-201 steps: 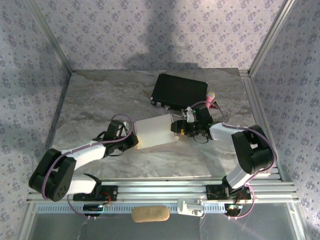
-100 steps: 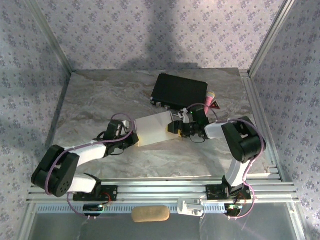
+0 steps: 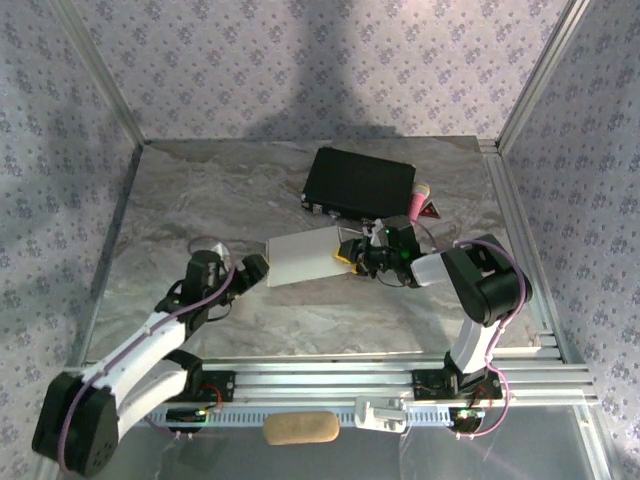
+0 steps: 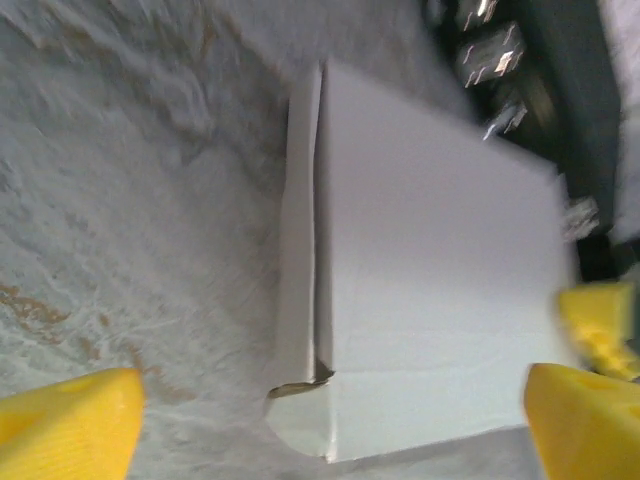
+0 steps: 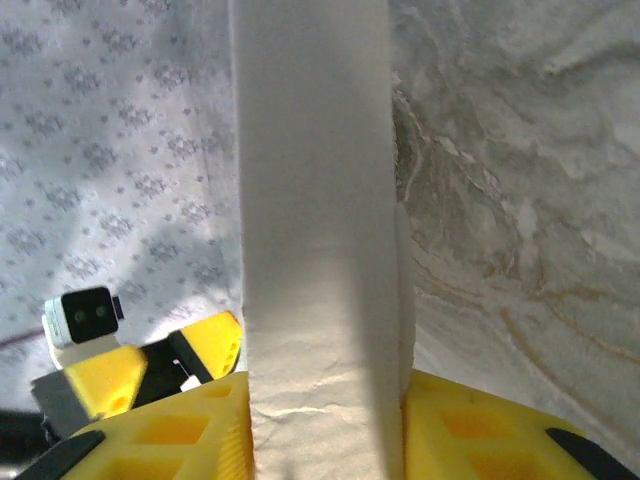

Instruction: Fold the paper box

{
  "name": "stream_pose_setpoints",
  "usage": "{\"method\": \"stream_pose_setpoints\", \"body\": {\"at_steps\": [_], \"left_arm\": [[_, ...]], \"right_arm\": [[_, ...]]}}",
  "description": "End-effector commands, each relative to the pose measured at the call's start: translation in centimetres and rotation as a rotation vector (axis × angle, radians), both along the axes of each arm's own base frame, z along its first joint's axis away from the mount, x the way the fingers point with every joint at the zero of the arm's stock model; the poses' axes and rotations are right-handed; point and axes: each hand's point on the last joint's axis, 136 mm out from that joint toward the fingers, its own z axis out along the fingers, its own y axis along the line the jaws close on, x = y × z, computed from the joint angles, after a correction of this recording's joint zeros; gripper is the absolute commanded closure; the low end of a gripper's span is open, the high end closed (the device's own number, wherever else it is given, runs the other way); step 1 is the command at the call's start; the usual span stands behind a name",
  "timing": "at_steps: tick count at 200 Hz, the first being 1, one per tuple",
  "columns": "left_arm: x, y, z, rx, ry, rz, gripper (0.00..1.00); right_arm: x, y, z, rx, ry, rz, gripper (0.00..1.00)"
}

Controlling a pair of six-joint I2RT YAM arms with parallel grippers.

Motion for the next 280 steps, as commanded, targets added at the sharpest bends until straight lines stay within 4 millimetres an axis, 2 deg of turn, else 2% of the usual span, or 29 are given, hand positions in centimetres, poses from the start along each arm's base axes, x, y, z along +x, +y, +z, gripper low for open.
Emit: {"method": "stream_pose_setpoints", "body": {"at_steps": [1, 34, 50, 65, 81, 87, 103, 131, 146, 166, 183, 207, 240, 266, 280], "left_arm": [[0.9, 1.1, 1.2, -0.111, 0.056, 0.151, 0.0], [2.4, -0.6, 2.0, -0.269, 0.163, 0.199, 0.02], [2.9, -1.5, 3.4, -0.235, 0.161, 0.164, 0.04], [2.6, -1.3, 5.2, -0.051, 0.087, 0.109, 0.05], [2.2, -0.3, 8.0, 0.258, -0.065, -0.012, 0.19], [1.8, -0.2, 8.9, 0.38, -0.125, -0.079, 0.2], [0.5, -2.3, 9.9, 0.596, -0.309, -0.355, 0.22], [-2.1, -5.8, 9.3, 0.999, -0.551, -0.788, 0.24], [-2.3, -7.0, 8.6, 1.21, -0.653, -0.922, 0.2], [-1.8, -8.4, 8.0, 1.327, -0.749, -1.028, 0.18], [-1.1, -9.8, 7.9, 1.401, -0.85, -1.075, 0.17], [-0.2, -11.5, 6.6, 1.485, -0.927, -1.157, 0.17], [-0.3, -13.7, 4.5, 1.462, -0.963, -1.282, 0.19], [-0.2, -14.5, 3.5, 1.45, -0.96, -1.325, 0.25], [-0.1, -14.9, 3.1, 1.453, -0.958, -1.344, 0.31]], "right_arm": [[-0.2, -0.5, 0.4, 0.075, 0.238, -0.124, 0.63], [-2.1, -0.3, -0.7, 0.117, 0.523, -0.192, 0.67], [-2.8, -0.5, -0.8, 0.129, 0.604, -0.239, 0.68], [-3.2, -1.1, -0.5, 0.11, 0.639, -0.282, 0.67], [-3.6, -2.0, -0.2, 0.064, 0.666, -0.303, 0.66], [-3.6, -2.3, 0.1, 0.057, 0.666, -0.311, 0.66], [-3.8, -3.1, 0.8, 0.038, 0.676, -0.323, 0.65], [-3.9, -3.8, 1.8, -0.012, 0.672, -0.294, 0.67], [-4.0, -4.0, 2.0, -0.024, 0.678, -0.275, 0.69], [-4.1, -4.4, 2.5, -0.024, 0.68, -0.275, 0.72], [-4.2, -4.7, 2.9, -0.027, 0.676, -0.274, 0.72], [-4.3, -4.9, 3.2, -0.026, 0.678, -0.261, 0.72], [-4.3, -5.3, 3.4, -0.019, 0.678, -0.26, 0.72], [-4.4, -5.5, 3.3, -0.015, 0.684, -0.259, 0.72], [-4.4, -5.6, 3.4, -0.014, 0.687, -0.257, 0.72]]}}
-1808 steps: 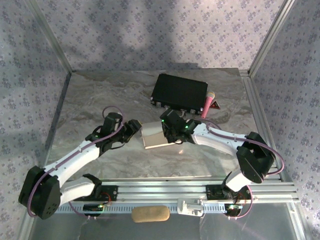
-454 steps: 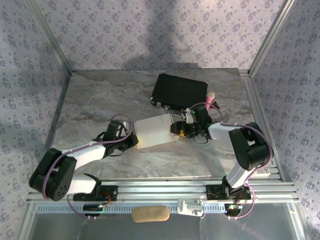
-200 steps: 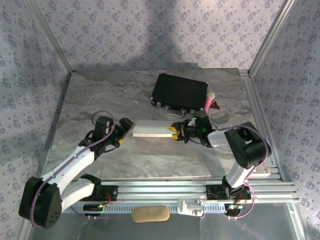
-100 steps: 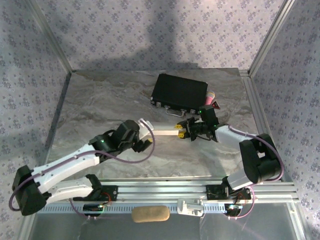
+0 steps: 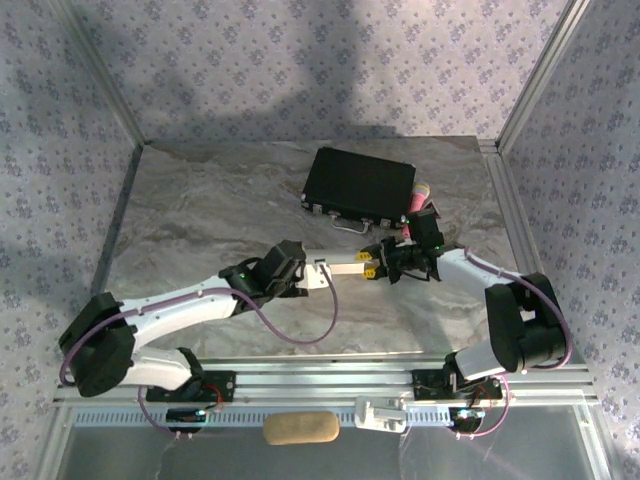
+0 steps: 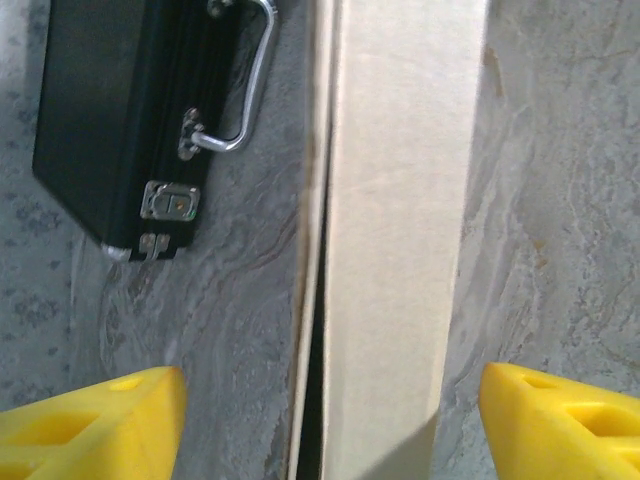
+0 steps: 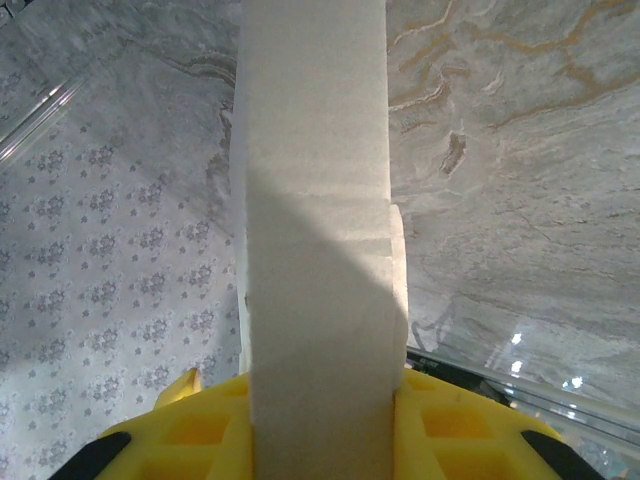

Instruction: Fold the paper box

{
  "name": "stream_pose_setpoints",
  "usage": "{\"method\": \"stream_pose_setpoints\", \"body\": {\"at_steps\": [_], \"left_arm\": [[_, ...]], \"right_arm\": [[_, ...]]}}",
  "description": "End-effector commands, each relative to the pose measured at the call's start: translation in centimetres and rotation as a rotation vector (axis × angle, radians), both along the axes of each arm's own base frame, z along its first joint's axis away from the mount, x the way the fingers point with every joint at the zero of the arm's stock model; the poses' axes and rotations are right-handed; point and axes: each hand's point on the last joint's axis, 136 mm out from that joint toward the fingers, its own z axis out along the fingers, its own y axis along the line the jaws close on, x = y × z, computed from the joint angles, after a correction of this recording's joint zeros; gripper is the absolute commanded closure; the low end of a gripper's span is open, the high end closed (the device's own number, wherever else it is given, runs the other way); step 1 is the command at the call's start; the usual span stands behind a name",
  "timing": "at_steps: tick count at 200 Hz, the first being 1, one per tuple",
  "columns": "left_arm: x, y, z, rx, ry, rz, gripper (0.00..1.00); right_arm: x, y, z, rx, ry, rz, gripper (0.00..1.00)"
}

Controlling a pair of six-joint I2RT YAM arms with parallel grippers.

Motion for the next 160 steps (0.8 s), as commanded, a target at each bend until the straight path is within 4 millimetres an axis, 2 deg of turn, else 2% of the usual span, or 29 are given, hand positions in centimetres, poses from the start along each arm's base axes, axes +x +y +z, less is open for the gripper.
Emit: {"method": "stream_pose_setpoints", "body": {"at_steps": [1, 59, 72, 94, 121, 160], "left_arm": [[0.1, -1.9, 0.7, -0.013, -0.022, -0.076, 0.32], [-0.3, -2.6, -0.5, 0.017, 0.047, -0.09, 0.66], [-0.7, -2.5, -0.1, 0.009, 0.071, -0.094, 0.68], [-2.1, -2.3, 0.2, 0.01, 0.14, -0.116, 0.72], [-3.8, -1.8, 0.5, 0.032, 0.262, -0.129, 0.73], [-5.2, -1.1, 1.6, 0.061, 0.392, -0.115, 0.73]], "right_arm": [[-0.7, -0.4, 0.1, -0.008, 0.032, 0.007, 0.72], [-0.7, -0.8, 0.2, -0.009, 0.03, 0.004, 0.71], [-0.6, -0.9, 0.1, -0.013, 0.024, 0.005, 0.66], [-0.3, -1.5, 0.7, -0.04, -0.017, 0.031, 0.48], [0.4, -2.7, 3.4, -0.132, -0.169, 0.096, 0.35], [0.3, -4.3, 8.9, -0.2, -0.407, 0.123, 0.27]]}}
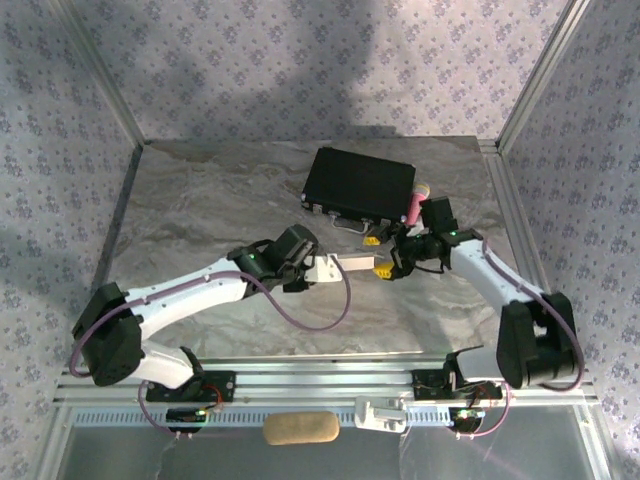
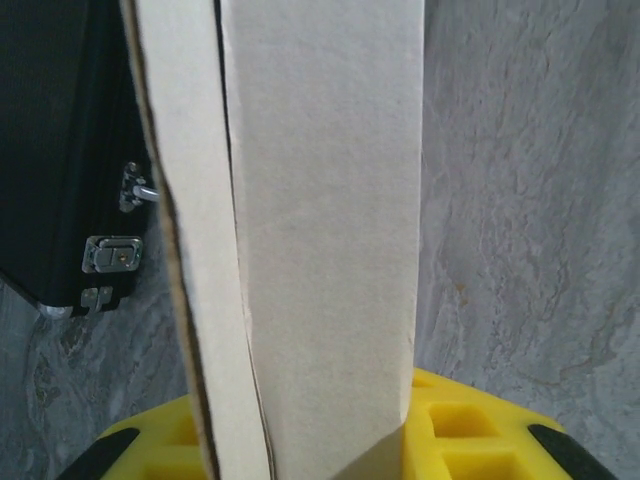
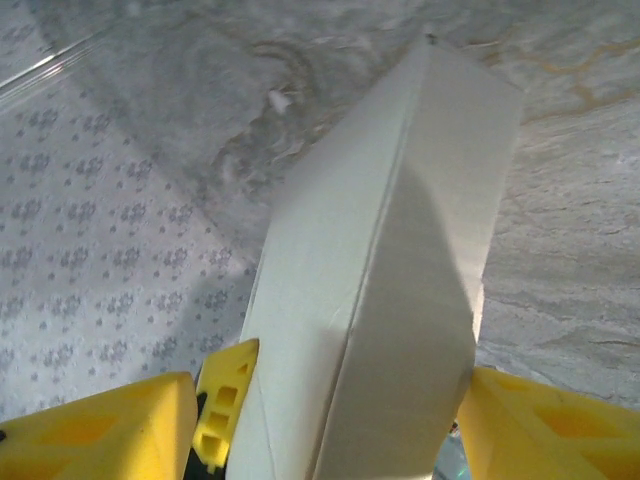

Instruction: Fold the paper box

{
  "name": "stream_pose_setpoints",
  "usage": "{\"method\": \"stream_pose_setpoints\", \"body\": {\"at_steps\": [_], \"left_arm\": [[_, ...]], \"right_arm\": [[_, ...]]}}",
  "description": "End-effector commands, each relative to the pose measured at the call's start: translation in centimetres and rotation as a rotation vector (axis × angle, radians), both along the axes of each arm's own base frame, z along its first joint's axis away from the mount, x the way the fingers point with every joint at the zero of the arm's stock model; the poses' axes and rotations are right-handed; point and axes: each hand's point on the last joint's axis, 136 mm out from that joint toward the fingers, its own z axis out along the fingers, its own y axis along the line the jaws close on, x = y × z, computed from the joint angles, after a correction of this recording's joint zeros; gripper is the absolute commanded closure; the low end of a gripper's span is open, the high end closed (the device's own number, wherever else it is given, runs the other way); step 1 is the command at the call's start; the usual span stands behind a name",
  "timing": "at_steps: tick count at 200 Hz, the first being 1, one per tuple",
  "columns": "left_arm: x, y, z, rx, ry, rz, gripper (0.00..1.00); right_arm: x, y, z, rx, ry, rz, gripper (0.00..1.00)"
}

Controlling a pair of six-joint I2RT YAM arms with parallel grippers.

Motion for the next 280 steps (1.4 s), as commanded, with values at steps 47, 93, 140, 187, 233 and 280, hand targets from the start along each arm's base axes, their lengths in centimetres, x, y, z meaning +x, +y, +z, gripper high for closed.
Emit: {"method": "stream_pose_setpoints", "body": {"at_steps": [47, 93, 140, 187, 233, 280], "left_arm": [[-5.8, 3.7, 0.6, 0.166, 0.4, 0.014, 0.77], [-6.0, 6.0, 0.2, 0.213, 0.524, 0.106, 0.75], [-4.9, 6.4, -1.7, 0.263, 0.537, 0.134, 0.75], [-3.8, 6.4, -2.9, 0.265, 0.494, 0.151, 0.73], [-3.5, 6.3, -3.0, 0.261, 0.482, 0.146, 0.72], [-3.4, 6.2, -3.0, 0.254, 0.481, 0.154, 0.72]], "right_arm": [[-0.9, -5.8, 7.8, -0.448, -0.558, 0.093, 0.37], [-2.1, -5.2, 8.9, -0.757, -1.034, 0.2, 0.47], [-3.1, -0.1, 6.4, -0.847, -1.185, 0.584, 0.54], [-3.1, 3.6, 3.1, -0.877, -1.178, 0.864, 0.6], [-2.9, 3.9, 2.4, -0.878, -1.146, 0.908, 0.67], [-3.0, 3.6, 2.0, -0.882, -1.114, 0.924, 0.76]]}}
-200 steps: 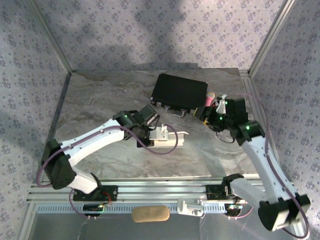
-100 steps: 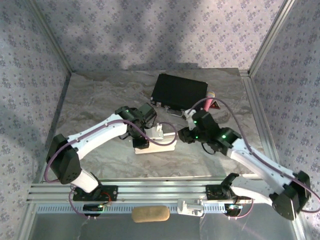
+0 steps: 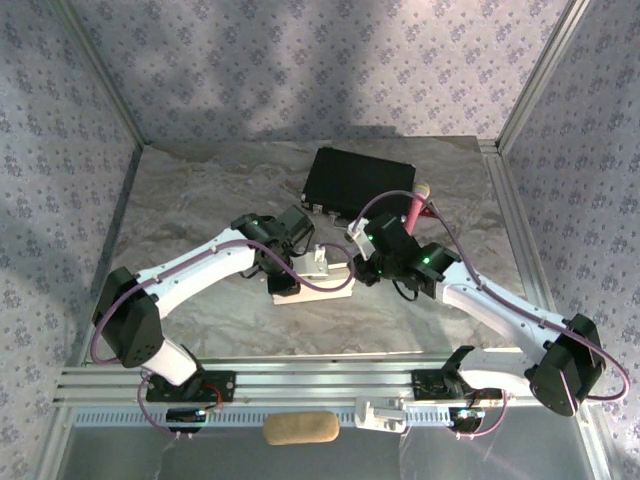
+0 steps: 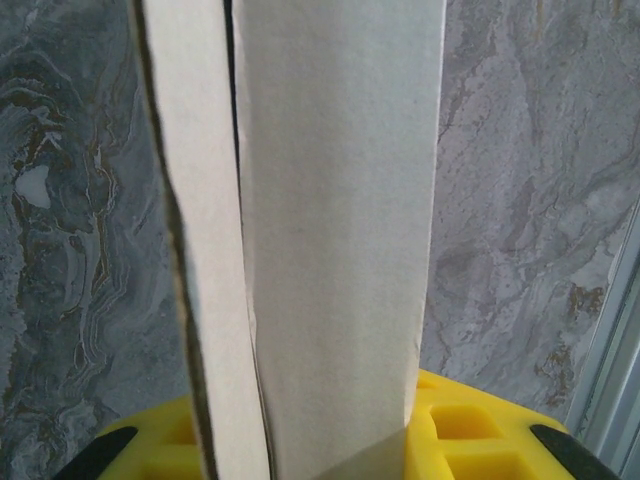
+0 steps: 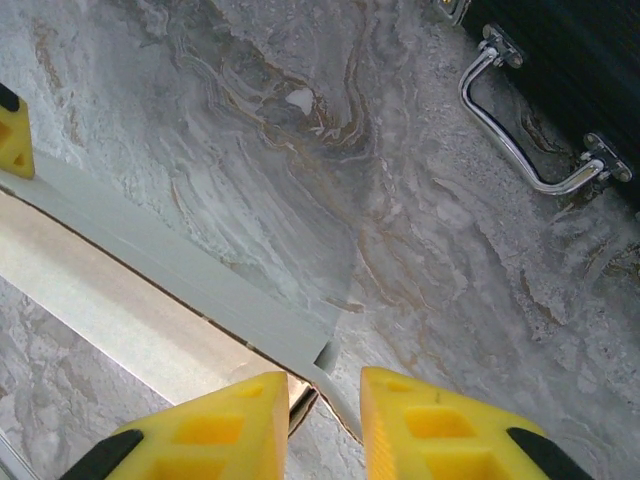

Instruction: Fold the paper box

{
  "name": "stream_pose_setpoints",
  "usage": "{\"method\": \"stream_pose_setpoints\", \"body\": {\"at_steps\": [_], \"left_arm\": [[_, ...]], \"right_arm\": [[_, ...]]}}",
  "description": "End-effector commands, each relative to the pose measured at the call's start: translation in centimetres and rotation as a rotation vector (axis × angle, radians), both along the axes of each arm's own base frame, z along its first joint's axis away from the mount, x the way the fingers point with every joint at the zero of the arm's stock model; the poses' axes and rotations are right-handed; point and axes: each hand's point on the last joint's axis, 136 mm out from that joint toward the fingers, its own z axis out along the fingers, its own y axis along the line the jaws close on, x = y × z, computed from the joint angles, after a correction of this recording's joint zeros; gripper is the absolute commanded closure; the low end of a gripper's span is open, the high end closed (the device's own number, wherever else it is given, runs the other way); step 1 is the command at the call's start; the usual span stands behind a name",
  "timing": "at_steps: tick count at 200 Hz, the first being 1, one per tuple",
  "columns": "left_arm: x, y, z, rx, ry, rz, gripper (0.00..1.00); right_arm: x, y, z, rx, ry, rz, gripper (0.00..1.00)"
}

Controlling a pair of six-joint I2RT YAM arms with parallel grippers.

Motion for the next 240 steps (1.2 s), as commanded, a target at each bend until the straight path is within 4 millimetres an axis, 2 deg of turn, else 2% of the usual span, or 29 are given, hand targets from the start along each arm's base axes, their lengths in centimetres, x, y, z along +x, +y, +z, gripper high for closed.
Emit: {"method": "stream_pose_setpoints", "body": {"at_steps": [1, 29, 135, 203, 240], "left_arm": [[-0.16, 1.11, -1.07, 0.056, 0.021, 0.008, 0.72], [-0.23, 1.16, -1.16, 0.06, 0.024, 0.008, 0.72], [-0.03, 0.96, -1.12, 0.053, 0.022, 0.019, 0.72], [-0.06, 0.89, -1.32, 0.055, 0.027, 0.022, 0.72], [-0.04, 0.8, -1.42, 0.056, 0.032, 0.025, 0.72]], "right_arm": [[0.03, -0.44, 0.34, -0.032, 0.006, 0.001, 0.76], [0.02, -0.92, 0.37, -0.04, 0.007, -0.017, 0.79], [0.55, -0.66, -0.06, -0.053, 0.016, -0.03, 0.92], [0.63, -0.81, -0.11, -0.059, 0.013, -0.043, 0.88], [0.73, -0.73, -0.1, -0.06, 0.014, -0.044, 0.91]]}}
